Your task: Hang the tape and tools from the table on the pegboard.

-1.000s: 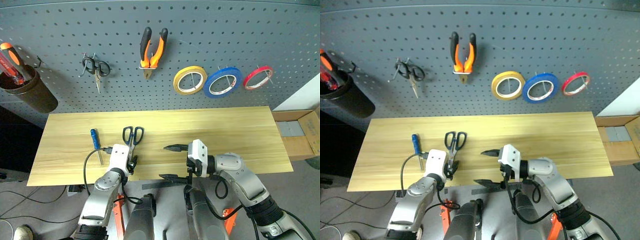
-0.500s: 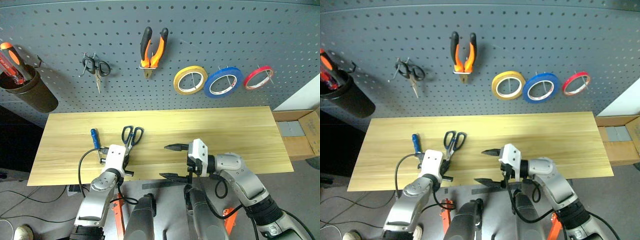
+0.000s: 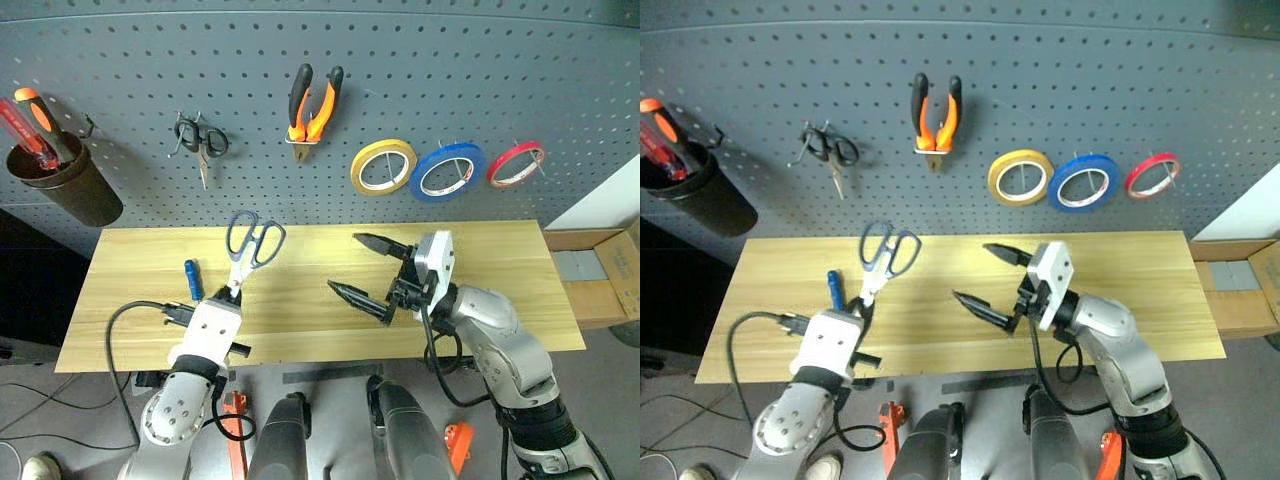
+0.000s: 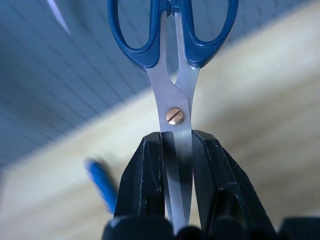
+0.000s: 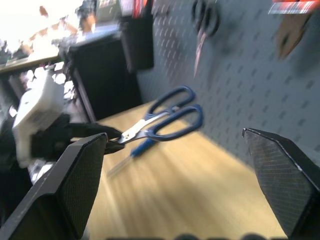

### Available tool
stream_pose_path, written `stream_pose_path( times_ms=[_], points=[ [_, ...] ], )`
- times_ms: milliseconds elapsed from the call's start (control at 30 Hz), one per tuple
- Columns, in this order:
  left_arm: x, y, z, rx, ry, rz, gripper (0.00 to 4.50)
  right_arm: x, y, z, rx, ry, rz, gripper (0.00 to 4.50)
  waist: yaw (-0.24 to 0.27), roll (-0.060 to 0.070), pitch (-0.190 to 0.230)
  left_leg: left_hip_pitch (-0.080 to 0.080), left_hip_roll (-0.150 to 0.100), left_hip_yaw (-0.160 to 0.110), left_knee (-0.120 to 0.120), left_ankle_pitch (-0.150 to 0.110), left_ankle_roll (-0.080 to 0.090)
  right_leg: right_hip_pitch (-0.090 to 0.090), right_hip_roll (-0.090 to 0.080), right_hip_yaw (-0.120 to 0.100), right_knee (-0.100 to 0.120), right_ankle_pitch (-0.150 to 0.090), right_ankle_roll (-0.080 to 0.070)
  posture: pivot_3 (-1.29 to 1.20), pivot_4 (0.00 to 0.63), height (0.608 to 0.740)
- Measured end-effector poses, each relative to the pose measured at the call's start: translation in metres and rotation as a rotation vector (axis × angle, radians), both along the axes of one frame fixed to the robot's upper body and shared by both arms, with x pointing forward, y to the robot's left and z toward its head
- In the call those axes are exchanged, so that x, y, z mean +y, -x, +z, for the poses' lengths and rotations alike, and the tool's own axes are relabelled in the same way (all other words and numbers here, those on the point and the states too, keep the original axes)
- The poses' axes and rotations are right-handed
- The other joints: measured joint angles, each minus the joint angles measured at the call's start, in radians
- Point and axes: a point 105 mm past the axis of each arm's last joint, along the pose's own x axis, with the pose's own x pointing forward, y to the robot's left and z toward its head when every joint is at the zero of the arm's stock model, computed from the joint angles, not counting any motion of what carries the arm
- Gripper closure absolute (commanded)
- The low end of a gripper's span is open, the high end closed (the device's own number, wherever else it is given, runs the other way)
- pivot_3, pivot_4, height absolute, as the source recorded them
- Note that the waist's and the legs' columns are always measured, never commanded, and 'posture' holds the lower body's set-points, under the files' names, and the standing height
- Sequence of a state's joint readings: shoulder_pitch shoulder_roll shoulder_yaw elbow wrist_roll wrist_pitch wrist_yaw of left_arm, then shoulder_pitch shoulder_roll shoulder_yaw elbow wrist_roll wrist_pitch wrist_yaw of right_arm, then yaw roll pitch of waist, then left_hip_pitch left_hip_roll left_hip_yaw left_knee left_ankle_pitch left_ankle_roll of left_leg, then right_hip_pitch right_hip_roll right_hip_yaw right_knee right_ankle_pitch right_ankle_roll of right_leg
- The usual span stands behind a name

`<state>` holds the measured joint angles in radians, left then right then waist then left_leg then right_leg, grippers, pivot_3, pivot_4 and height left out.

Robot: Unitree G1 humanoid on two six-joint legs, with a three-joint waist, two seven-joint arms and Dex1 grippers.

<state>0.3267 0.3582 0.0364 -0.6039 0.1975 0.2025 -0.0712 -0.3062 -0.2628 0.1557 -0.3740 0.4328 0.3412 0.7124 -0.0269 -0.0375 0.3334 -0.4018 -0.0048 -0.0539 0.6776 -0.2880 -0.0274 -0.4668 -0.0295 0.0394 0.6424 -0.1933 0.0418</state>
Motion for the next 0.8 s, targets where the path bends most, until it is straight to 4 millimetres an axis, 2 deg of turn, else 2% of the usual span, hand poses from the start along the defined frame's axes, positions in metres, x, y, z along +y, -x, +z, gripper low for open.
stream_pose_path(
  times_ms=[133, 267, 400, 500, 800],
  points=[
    [0.003, 0.006, 0.026, -0.132, -0.055, 0.013, 4.06, 0.0, -0.005, 0.016, -0.008, -0.068, -0.026, 0.0, 0.002, -0.001, -0.022, 0.001, 0.0, 0.001, 0.0, 0.0, 0.0, 0.001, 0.002, 0.0, 0.0, 0.0, 0.0, 0.08, 0.195, 0.74],
    [0.01, 0.002, 0.049, -0.236, -0.07, 0.044, 4.06, 0.002, -0.007, 0.028, -0.03, -0.11, -0.025, 0.0, 0.006, -0.002, -0.043, 0.003, 0.0, 0.001, 0.001, 0.0, 0.001, 0.004, 0.006, 0.0, 0.0, 0.0, 0.0, 0.1, 0.184, 0.74],
    [0.017, -0.003, 0.062, -0.294, -0.06, 0.082, 4.06, 0.004, -0.01, 0.031, -0.035, -0.119, -0.022, 0.0, 0.012, -0.002, -0.056, 0.007, 0.0, 0.002, 0.001, 0.0, 0.001, 0.009, 0.006, -0.002, 0.001, 0.0, 0.0, 0.11, 0.181, 0.74],
    [0.024, -0.011, 0.064, -0.309, -0.044, 0.108, 4.06, 0.005, -0.014, 0.033, -0.043, -0.126, -0.021, 0.0, 0.017, -0.003, -0.06, 0.009, 0.0, 0.002, 0.001, 0.001, 0.001, 0.011, 0.007, -0.002, 0.001, 0.0, 0.0, 0.11, 0.177, 0.74],
    [0.032, -0.025, 0.049, -0.253, 0.036, 0.152, 4.06, 0.003, -0.018, 0.03, -0.036, -0.113, -0.031, 0.0, 0.028, -0.004, -0.072, 0.009, 0.0, 0.001, 0.001, 0.001, 0.001, 0.011, 0.007, -0.002, 0.002, 0.001, -0.001, 0.09, 0.179, 0.74]
  ],
)
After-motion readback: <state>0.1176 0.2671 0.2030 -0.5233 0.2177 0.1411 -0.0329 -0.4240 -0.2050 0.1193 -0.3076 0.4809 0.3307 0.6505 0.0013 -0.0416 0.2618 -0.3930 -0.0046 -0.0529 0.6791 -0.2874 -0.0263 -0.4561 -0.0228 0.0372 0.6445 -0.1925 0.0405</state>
